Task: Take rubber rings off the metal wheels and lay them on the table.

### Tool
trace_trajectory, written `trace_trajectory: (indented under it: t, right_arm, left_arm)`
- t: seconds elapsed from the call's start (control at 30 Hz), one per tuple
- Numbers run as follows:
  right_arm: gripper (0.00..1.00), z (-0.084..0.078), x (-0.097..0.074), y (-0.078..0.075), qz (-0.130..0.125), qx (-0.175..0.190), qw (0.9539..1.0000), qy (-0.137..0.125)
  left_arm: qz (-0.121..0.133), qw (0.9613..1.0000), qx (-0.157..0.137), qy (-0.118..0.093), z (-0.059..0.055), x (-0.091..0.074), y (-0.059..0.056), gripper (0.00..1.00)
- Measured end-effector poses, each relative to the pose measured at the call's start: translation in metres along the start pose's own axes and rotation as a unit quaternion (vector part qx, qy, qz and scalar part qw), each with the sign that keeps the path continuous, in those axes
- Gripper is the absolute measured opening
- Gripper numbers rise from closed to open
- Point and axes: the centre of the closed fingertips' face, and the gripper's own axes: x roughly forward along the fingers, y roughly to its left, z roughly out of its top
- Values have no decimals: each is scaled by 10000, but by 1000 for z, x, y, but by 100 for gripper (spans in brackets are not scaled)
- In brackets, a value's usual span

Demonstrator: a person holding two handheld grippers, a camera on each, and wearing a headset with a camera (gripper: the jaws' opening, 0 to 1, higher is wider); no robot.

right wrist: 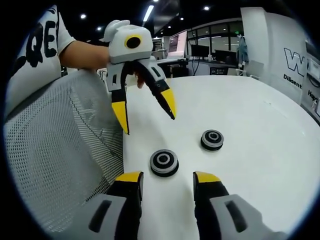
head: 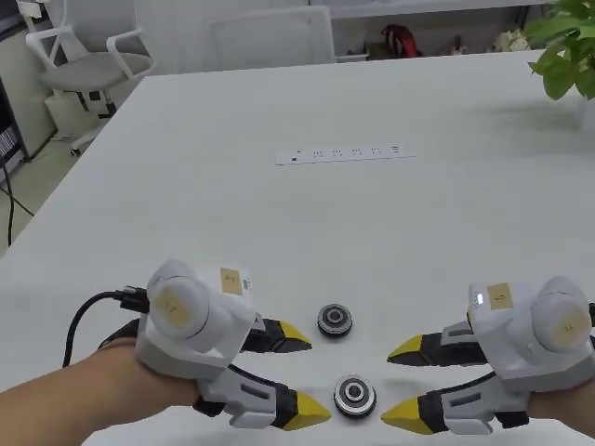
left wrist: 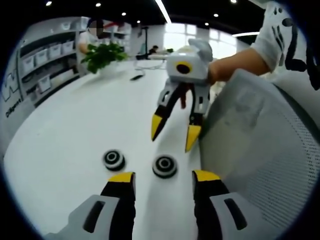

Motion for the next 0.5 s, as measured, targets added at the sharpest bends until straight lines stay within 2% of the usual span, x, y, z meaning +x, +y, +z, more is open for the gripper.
trace_trajectory:
  t: [0.33,0.5]
  right_arm:
    - [36,-2,2,1,9,19,10000,3]
    - [36,-2,3,1,7,20,10000,-6]
  left_arm:
    - [-160,9998,-87,23,1,16,-7,38]
    - [-119,9998,-172,75,-1,22,-4,35]
